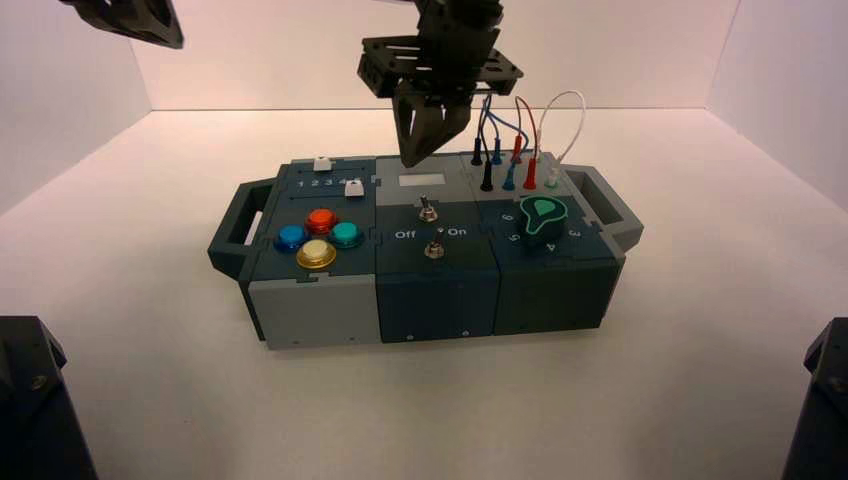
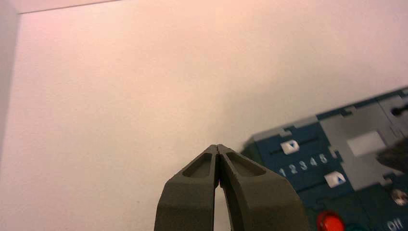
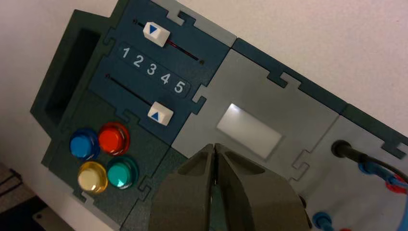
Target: Move the bottom slider to position 1.
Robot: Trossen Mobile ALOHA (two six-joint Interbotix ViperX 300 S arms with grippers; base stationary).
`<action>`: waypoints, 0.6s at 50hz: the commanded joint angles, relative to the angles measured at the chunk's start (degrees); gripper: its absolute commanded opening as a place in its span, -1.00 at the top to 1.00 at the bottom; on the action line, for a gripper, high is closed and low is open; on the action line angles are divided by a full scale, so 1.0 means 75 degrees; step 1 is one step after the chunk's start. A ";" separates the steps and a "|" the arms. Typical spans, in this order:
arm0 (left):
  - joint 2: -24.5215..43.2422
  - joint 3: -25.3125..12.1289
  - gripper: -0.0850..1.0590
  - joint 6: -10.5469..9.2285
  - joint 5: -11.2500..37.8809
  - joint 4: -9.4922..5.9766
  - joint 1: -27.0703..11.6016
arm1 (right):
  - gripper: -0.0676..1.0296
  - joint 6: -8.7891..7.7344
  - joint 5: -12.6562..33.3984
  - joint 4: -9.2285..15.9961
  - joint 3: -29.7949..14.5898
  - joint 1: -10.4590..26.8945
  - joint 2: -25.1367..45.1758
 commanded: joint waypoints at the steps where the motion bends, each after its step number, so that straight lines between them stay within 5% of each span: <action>1: -0.0035 -0.0211 0.90 0.0023 0.0012 -0.0012 -0.0281 | 0.92 0.0035 -0.0023 0.0094 -0.0340 0.0070 0.0000; 17: -0.0023 -0.0176 0.90 0.0000 0.0223 -0.0023 -0.1172 | 0.92 0.0035 0.0082 0.0270 -0.0656 0.0117 0.0387; 30: 0.0129 -0.0223 0.90 0.0012 0.0434 -0.0023 -0.1207 | 0.92 0.0035 0.0094 0.0422 -0.0773 0.0270 0.0645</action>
